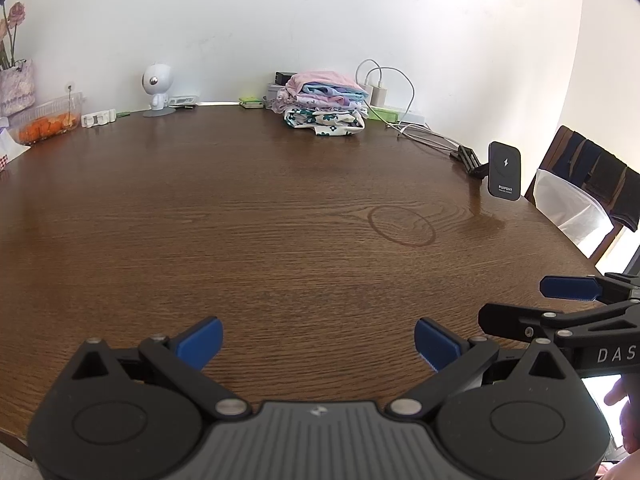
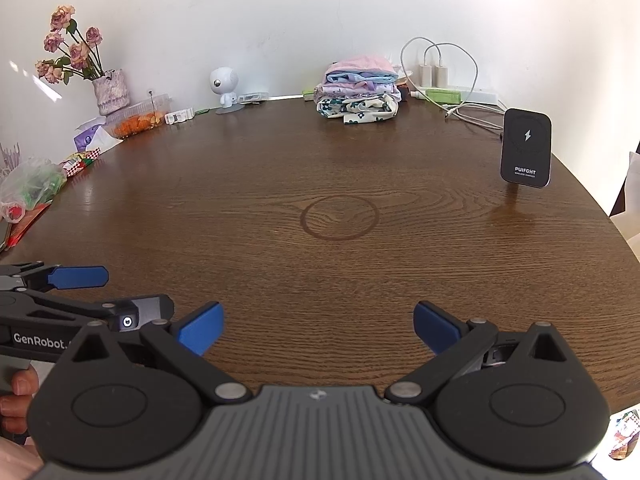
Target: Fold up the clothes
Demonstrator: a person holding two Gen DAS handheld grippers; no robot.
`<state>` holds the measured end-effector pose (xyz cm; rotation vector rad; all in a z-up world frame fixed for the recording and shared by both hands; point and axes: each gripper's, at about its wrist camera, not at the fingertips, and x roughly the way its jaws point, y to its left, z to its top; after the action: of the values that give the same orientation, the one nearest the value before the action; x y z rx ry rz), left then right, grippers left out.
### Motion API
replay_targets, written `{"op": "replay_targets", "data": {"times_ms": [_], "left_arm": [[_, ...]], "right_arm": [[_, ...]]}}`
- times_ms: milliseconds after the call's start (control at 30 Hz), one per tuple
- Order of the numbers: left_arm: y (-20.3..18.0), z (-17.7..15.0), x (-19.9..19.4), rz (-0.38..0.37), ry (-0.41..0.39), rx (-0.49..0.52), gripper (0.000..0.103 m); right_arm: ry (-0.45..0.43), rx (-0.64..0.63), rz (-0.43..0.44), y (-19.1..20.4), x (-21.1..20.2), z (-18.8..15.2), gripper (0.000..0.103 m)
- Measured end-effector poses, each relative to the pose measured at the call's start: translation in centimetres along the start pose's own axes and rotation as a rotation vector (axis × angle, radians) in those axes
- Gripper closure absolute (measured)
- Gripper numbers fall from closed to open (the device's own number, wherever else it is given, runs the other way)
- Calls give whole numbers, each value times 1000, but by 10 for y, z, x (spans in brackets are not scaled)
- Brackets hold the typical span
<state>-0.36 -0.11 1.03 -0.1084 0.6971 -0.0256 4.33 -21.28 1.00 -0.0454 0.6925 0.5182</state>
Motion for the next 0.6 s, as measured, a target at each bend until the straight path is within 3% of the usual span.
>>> {"op": "replay_targets", "data": {"times_ms": [600], "left_arm": [[-1,3,1,-1,-3,3,1]], "right_arm": [[-12,-1,-1,-3,0,1,0]]}}
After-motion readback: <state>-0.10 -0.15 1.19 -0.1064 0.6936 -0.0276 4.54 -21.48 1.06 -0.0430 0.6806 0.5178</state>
